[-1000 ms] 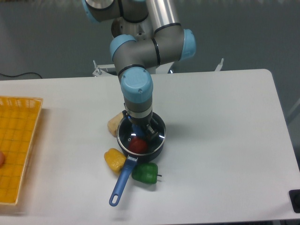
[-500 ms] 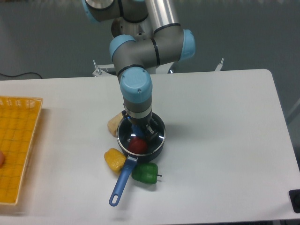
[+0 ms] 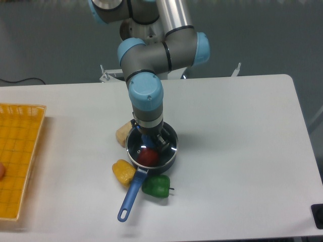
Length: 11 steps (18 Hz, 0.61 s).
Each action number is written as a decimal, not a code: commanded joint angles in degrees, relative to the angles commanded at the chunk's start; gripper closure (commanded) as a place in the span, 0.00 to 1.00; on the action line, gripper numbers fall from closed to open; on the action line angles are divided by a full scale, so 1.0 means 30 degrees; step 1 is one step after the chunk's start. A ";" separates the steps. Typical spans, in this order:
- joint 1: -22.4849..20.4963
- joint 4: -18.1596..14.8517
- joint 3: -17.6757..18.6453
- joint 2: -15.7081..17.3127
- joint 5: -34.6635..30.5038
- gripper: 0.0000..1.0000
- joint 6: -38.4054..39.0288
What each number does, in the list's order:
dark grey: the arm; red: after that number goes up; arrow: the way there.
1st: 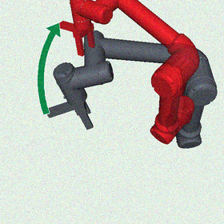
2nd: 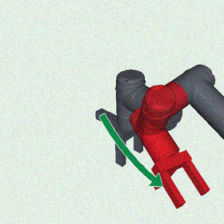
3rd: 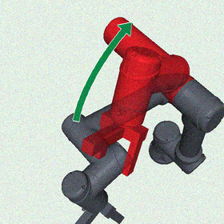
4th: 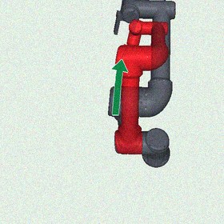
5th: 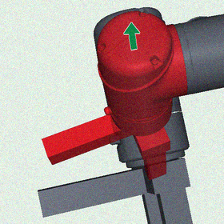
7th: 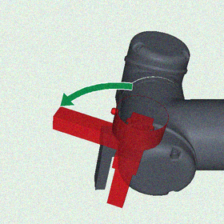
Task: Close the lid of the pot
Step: 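Hold the lid on the saucepan, adjusting its seat on the rim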
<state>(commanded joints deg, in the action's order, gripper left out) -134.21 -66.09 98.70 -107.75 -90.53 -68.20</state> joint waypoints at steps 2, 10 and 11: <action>0.0000 0.0000 0.0029 0.0000 0.0000 0.44 0.0000; 0.0000 0.0029 0.0088 0.0000 -0.0029 0.42 -0.0029; 0.0000 0.0029 0.0088 0.0000 -0.0029 0.39 -0.0029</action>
<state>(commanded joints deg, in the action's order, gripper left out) -134.21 -66.01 98.96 -107.75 -90.62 -68.29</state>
